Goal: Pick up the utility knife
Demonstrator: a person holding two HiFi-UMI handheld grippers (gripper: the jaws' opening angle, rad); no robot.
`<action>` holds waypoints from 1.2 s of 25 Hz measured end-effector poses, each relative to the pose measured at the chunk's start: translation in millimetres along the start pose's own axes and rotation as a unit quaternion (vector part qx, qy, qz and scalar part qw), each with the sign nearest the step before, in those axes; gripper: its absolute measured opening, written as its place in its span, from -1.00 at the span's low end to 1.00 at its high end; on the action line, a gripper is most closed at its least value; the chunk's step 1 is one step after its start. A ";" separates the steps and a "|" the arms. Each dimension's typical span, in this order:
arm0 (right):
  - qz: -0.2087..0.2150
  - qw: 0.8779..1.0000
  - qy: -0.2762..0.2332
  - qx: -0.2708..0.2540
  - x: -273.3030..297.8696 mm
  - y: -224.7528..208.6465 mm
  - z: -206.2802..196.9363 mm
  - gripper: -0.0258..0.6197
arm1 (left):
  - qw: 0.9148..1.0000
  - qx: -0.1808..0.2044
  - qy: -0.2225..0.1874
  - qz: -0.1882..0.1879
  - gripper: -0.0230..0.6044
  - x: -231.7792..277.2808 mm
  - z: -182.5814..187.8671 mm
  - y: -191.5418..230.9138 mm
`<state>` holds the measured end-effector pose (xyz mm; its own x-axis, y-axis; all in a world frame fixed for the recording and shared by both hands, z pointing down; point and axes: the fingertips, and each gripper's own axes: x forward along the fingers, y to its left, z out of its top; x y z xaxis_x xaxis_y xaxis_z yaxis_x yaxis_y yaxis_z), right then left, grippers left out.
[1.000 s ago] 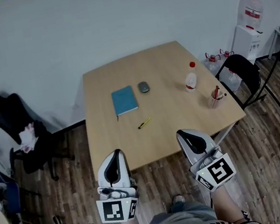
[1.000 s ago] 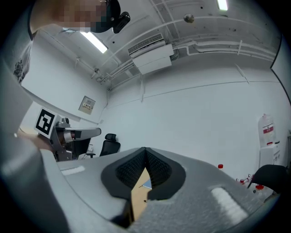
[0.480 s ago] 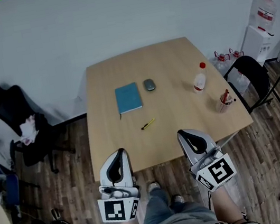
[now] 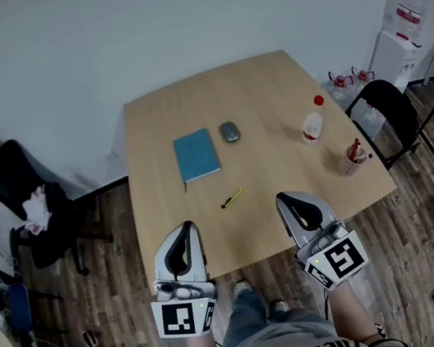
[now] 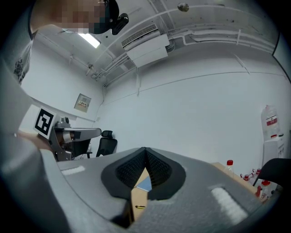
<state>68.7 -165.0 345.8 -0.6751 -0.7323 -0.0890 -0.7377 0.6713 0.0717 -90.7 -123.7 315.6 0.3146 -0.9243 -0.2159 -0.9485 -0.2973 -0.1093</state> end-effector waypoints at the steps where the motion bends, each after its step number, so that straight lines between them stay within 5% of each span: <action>1: -0.004 1.000 0.000 0.000 5.1 -1.5 -0.2 -0.92 | 1.000 -0.001 0.001 -0.003 -0.88 4.9 -1.7 4.6; 18: -0.067 0.997 0.038 0.014 64.7 -24.2 -32.0 -0.92 | 0.991 -0.023 0.084 -0.103 -0.75 82.0 -81.1 38.2; 23: -0.083 0.995 0.052 0.014 72.4 -26.9 -40.7 -0.92 | 0.981 -0.022 0.129 -0.140 -0.67 97.4 -125.3 36.1; 30: -0.102 0.992 0.073 0.017 72.0 -31.2 -49.8 -0.92 | 0.958 -0.037 0.211 -0.192 -0.58 105.3 -193.1 18.8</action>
<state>42.8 -244.4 386.6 -0.5070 -0.8607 0.0465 -0.8603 0.5086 0.0336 -82.5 -272.8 478.2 0.6120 -0.7538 0.2393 -0.7714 -0.6357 -0.0296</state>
